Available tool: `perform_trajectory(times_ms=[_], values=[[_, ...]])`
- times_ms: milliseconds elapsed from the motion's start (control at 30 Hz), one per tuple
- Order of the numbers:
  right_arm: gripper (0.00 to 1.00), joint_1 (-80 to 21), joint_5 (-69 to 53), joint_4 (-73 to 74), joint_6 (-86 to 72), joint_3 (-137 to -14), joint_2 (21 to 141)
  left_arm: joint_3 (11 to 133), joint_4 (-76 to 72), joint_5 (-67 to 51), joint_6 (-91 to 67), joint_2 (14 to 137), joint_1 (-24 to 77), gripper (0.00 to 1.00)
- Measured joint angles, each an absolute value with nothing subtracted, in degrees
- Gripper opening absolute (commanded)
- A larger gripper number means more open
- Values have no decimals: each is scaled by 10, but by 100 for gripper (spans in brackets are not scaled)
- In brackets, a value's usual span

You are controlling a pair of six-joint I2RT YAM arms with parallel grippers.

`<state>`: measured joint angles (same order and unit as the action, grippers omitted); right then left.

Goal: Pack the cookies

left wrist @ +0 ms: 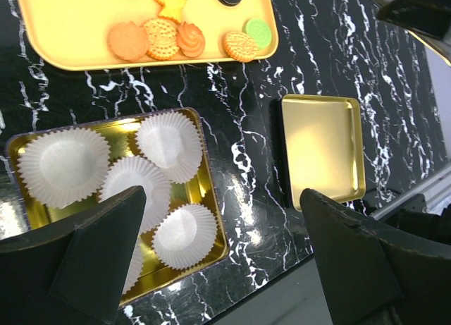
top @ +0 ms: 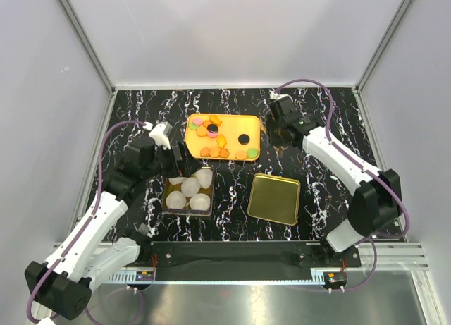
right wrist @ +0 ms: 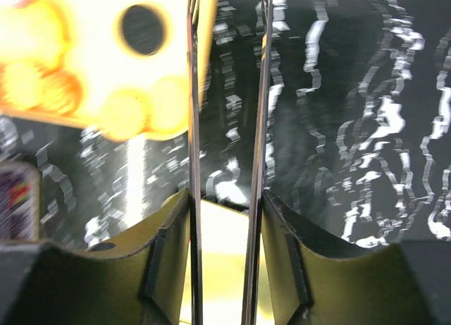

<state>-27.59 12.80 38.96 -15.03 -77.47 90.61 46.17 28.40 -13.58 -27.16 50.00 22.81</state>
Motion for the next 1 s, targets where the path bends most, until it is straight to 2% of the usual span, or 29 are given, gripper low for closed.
perform_trajectory(times_ms=[333,567,1000], values=[[50,-356,120,402,-158,-775,879,482,305,-96,-253,499,224,99],[54,-356,109,402,-154,-780,917,482,312,-77,-249,489,217,99],[55,-356,95,397,-149,-796,965,482,313,-70,-249,479,211,99]])
